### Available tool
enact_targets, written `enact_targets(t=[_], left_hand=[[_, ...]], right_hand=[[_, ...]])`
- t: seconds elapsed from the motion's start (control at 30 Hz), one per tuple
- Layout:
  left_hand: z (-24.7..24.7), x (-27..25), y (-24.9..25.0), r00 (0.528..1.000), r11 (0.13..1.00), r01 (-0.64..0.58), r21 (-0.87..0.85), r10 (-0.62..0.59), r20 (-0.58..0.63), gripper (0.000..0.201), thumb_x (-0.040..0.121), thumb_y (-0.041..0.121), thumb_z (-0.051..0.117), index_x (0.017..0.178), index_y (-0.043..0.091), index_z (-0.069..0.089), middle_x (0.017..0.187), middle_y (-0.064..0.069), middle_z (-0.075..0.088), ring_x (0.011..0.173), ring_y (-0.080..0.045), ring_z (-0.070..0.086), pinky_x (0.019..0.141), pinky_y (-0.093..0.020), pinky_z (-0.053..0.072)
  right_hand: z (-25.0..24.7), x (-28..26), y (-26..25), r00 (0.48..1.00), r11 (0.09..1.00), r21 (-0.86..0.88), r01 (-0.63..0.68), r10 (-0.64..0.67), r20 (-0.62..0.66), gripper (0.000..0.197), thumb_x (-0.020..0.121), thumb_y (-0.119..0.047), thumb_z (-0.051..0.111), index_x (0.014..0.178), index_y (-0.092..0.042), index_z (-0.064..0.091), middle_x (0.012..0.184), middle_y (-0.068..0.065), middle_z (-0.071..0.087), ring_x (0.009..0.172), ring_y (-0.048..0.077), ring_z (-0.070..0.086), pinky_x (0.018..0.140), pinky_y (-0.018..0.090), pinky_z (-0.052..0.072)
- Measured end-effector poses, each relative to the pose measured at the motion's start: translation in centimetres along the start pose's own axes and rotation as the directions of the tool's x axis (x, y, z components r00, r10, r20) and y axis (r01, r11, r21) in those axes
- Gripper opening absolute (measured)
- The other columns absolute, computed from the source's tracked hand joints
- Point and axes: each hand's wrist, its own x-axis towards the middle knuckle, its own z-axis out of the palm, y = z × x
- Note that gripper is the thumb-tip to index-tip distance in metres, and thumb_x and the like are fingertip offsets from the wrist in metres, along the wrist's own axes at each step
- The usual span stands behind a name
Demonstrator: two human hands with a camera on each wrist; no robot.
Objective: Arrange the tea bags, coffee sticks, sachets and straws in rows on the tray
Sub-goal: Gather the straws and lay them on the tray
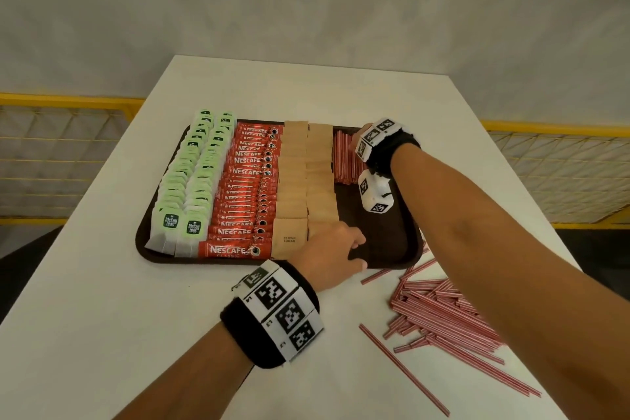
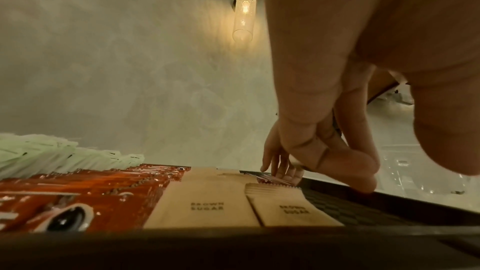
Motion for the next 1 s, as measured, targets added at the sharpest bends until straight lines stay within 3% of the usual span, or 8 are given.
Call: enact_targets(t=[0.13, 0.27, 0.47, 0.6, 0.7, 0.8, 0.9, 1.0], left_hand=[[0.6, 0.3, 0.5, 0.997, 0.994, -0.007, 0.109, -0.001, 0.074, 0.042, 0.095, 0.020, 0.052, 0.136, 0.013, 0.045, 0.133, -0.008, 0.045, 0.121, -0.020, 0.044, 0.099, -0.027, 0.037], [1.1, 0.5, 0.8, 0.995, 0.963, -0.019, 0.269, -0.007, 0.095, 0.039, 0.096, 0.015, 0.047, 0.134, 0.012, 0.046, 0.133, -0.012, 0.044, 0.123, -0.024, 0.041, 0.102, -0.031, 0.036], [1.8, 0.4, 0.5, 0.996, 0.962, 0.009, 0.273, -0.033, 0.082, 0.039, 0.096, 0.011, 0.046, 0.135, 0.012, 0.046, 0.132, -0.011, 0.042, 0.124, -0.024, 0.040, 0.104, -0.032, 0.036], [1.8, -0.1, 0.3, 1.000, 0.978, -0.009, 0.208, 0.004, 0.025, 0.041, 0.096, 0.014, 0.047, 0.136, 0.014, 0.045, 0.133, -0.008, 0.041, 0.126, -0.022, 0.036, 0.105, -0.030, 0.032], [1.5, -0.9, 0.2, 0.997, 0.991, -0.044, 0.126, 0.051, -0.051, 0.042, 0.094, 0.015, 0.050, 0.136, 0.017, 0.046, 0.129, -0.004, 0.042, 0.124, -0.017, 0.038, 0.104, -0.024, 0.030], [1.1, -1.8, 0.3, 0.994, 0.991, -0.092, 0.093, 0.097, -0.056, 0.043, 0.092, 0.018, 0.056, 0.134, 0.019, 0.048, 0.124, -0.001, 0.045, 0.109, -0.009, 0.044, 0.090, -0.015, 0.033], [1.3, -2.8, 0.5, 0.990, 0.986, -0.129, 0.110, 0.122, 0.066, 0.051, 0.086, 0.022, 0.064, 0.134, 0.023, 0.045, 0.118, 0.001, 0.044, 0.097, -0.005, 0.039, 0.077, -0.014, 0.029], [2.5, -3.7, 1.1, 0.977, 0.979, -0.122, 0.161, 0.090, 0.192, 0.071, 0.080, 0.026, 0.071, 0.141, 0.025, 0.035, 0.125, 0.001, 0.037, 0.112, -0.012, 0.040, 0.085, -0.017, 0.032]], right_hand=[[0.3, 0.4, 1.2, 1.000, 0.999, -0.034, 0.023, -0.024, -0.003, 0.008, 0.096, -0.018, 0.048, 0.101, -0.021, 0.052, 0.084, 0.000, 0.054, 0.079, 0.017, 0.053, 0.062, 0.010, 0.034], [1.0, -0.5, 1.2, 0.994, 1.000, -0.011, 0.009, -0.010, -0.106, 0.037, 0.094, -0.014, 0.048, 0.062, -0.017, 0.031, 0.065, -0.005, 0.029, 0.056, 0.009, 0.031, 0.047, 0.016, 0.021], [1.6, 0.4, 0.4, 0.991, 0.986, 0.164, 0.022, 0.000, -0.137, 0.041, 0.094, -0.008, 0.049, 0.060, -0.017, 0.028, 0.065, -0.003, 0.029, 0.059, 0.008, 0.033, 0.057, 0.019, 0.033], [1.4, 2.7, 0.4, 0.976, 0.924, 0.382, 0.023, 0.062, -0.209, 0.014, 0.092, -0.010, 0.051, 0.090, -0.002, 0.062, 0.094, 0.011, 0.063, 0.088, 0.024, 0.061, 0.084, 0.035, 0.053], [-0.5, -0.9, 0.4, 0.953, 0.684, 0.707, 0.178, 0.060, -0.298, 0.030, 0.096, -0.010, 0.045, 0.123, -0.003, 0.056, 0.113, 0.003, 0.056, 0.083, 0.012, 0.057, 0.070, 0.015, 0.050], [-0.7, -7.0, 0.8, 0.943, 0.393, 0.860, 0.324, -0.066, -0.326, 0.024, 0.096, -0.017, 0.049, 0.118, -0.015, 0.058, 0.096, -0.004, 0.055, 0.086, 0.012, 0.052, 0.072, 0.026, 0.048], [2.3, -13.8, 2.4, 0.901, 0.426, 0.794, 0.434, -0.231, -0.368, 0.016, 0.095, -0.024, 0.052, 0.110, -0.028, 0.058, 0.098, -0.003, 0.056, 0.091, 0.011, 0.054, 0.079, 0.032, 0.052], [7.4, -20.0, 4.7, 0.899, 0.539, 0.720, 0.437, -0.265, -0.348, 0.021, 0.091, -0.027, 0.057, 0.110, -0.035, 0.056, 0.103, -0.007, 0.057, 0.092, 0.009, 0.055, 0.081, 0.027, 0.051]])
